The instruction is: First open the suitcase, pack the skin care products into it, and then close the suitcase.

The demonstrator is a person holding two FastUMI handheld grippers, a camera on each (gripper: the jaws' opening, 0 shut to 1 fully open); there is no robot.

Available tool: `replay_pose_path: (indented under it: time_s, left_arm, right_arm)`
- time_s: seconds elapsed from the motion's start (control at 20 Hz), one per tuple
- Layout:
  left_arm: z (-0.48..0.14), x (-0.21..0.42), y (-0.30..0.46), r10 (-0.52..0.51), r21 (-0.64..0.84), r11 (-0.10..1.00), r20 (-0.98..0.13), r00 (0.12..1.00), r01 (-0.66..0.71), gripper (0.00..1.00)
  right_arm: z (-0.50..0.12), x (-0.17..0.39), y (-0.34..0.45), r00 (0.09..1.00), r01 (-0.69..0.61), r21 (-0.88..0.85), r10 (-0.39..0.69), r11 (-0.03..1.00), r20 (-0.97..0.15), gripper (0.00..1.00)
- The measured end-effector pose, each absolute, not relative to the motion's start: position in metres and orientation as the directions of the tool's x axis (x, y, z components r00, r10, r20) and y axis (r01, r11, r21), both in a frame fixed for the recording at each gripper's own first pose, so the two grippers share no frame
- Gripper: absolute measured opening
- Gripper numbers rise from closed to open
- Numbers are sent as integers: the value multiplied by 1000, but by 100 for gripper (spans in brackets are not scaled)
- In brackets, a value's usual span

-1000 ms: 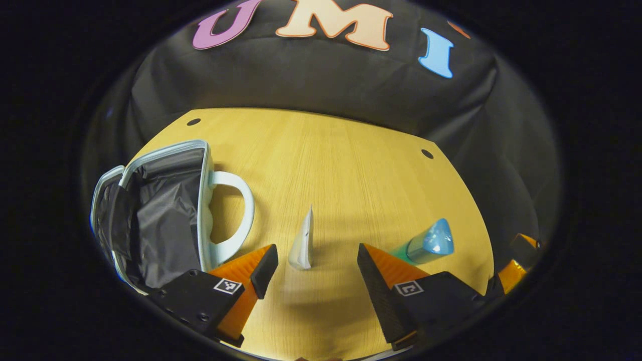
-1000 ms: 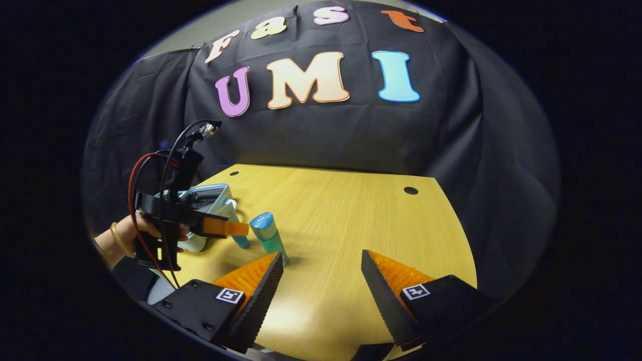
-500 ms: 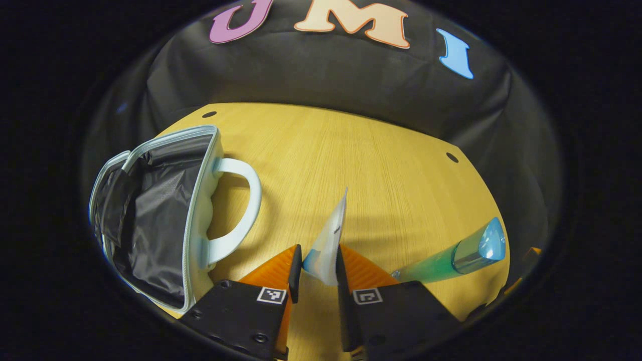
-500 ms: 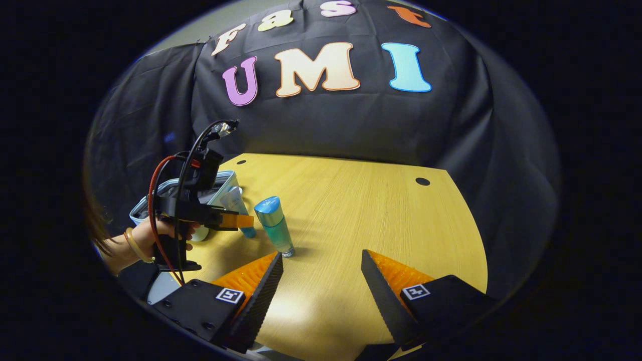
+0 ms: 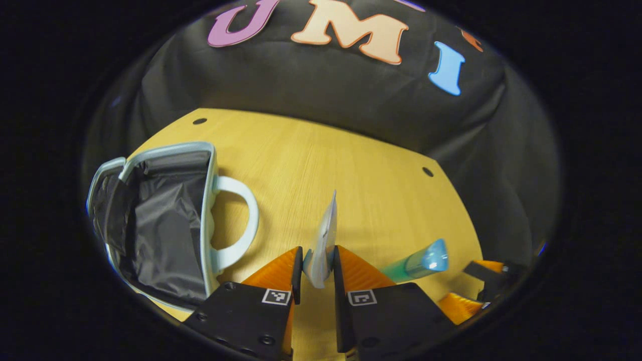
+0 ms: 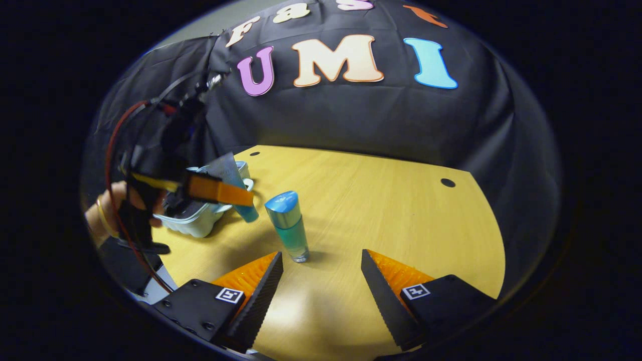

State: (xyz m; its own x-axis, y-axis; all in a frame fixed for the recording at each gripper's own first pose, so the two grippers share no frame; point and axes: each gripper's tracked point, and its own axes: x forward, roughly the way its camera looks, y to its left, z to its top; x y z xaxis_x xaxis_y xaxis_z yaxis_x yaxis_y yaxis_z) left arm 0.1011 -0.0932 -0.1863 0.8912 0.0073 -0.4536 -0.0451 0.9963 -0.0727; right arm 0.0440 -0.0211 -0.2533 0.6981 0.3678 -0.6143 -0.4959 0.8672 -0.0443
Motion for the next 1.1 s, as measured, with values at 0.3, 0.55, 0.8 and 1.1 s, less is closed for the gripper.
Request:
replay_pose_path:
  time_s: [0.3, 0.55, 0.8, 1.1]
  left_arm:
    - [-124, 62, -41, 66, -108, 987, -418, 906, -122, 27]
    - [-132, 29, 28, 173, -159, 948, -471, 865, -276, 27]
    - [-159, 4, 82, 234, -151, 913, -568, 789, -380, 27]
    - [-191, -8, 105, 212, -144, 896, -692, 690, -420, 27]
  right_arm:
    - [-274, 64, 24, 648, -537, 80, 470, 840, -600, 98]
    - [-301, 79, 34, 613, -542, 106, 479, 834, -628, 92]
    - [-322, 85, 42, 594, -566, 82, 475, 820, -649, 76]
    - [-323, 93, 49, 614, -595, -1, 454, 803, -646, 53]
